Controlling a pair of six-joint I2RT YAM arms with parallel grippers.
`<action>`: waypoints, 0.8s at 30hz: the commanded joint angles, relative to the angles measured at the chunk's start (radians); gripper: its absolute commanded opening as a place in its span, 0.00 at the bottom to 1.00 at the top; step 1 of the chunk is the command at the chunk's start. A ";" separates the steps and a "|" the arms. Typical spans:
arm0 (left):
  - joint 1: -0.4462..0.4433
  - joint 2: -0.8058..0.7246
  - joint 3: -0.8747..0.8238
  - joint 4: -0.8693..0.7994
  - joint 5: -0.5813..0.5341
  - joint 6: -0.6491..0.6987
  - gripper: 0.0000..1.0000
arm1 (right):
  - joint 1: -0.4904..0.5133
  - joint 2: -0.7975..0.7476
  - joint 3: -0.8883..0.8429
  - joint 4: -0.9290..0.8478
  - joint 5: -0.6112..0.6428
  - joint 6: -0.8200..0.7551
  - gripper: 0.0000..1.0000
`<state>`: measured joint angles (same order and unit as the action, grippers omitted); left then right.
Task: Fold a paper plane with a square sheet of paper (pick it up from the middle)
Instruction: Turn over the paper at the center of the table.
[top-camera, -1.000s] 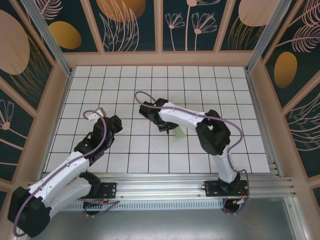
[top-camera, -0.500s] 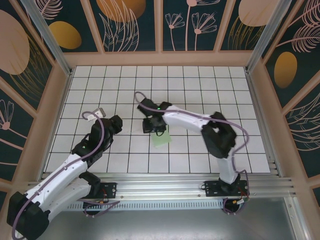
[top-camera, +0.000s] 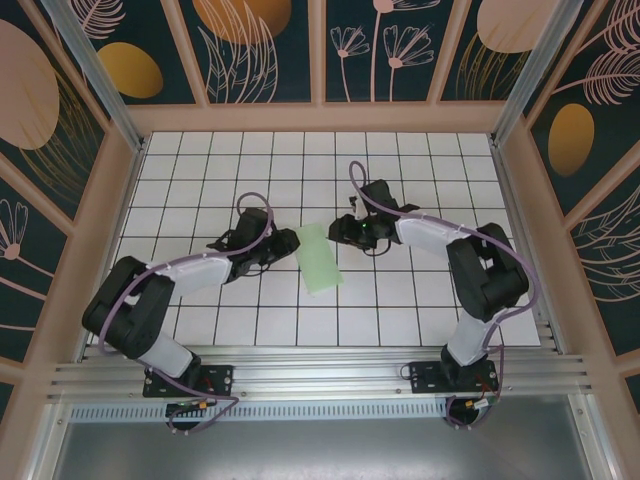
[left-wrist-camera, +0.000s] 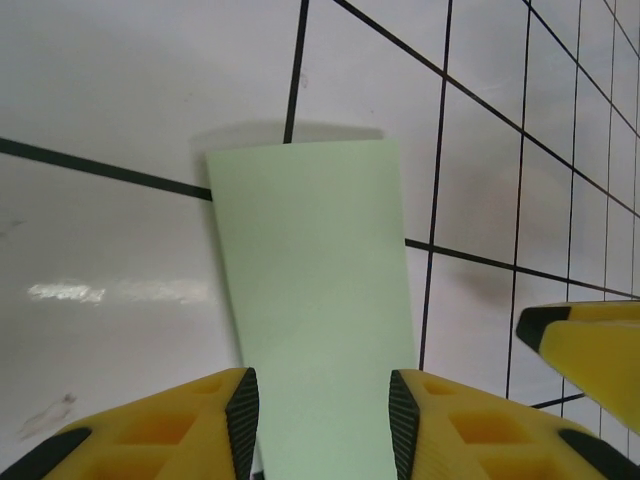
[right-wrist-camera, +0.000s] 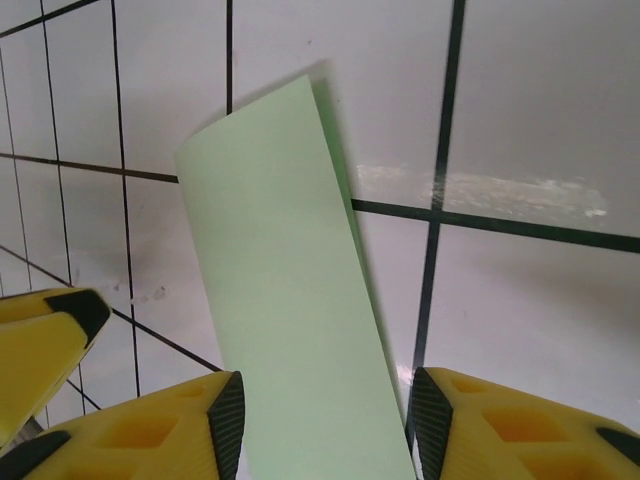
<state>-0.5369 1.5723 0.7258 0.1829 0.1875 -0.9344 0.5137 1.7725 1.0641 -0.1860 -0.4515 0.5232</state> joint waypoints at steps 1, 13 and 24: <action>-0.001 0.048 0.060 0.015 0.025 -0.024 0.42 | -0.013 0.054 0.013 0.082 -0.107 -0.053 0.50; -0.001 0.135 0.097 0.029 0.035 -0.028 0.40 | -0.012 0.118 -0.022 0.132 -0.186 -0.058 0.47; -0.001 0.216 0.121 0.054 0.064 -0.016 0.38 | -0.008 0.101 -0.099 0.161 -0.188 -0.031 0.47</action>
<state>-0.5369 1.7725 0.8196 0.2035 0.2302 -0.9520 0.5045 1.8824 0.9981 -0.0422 -0.6121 0.4847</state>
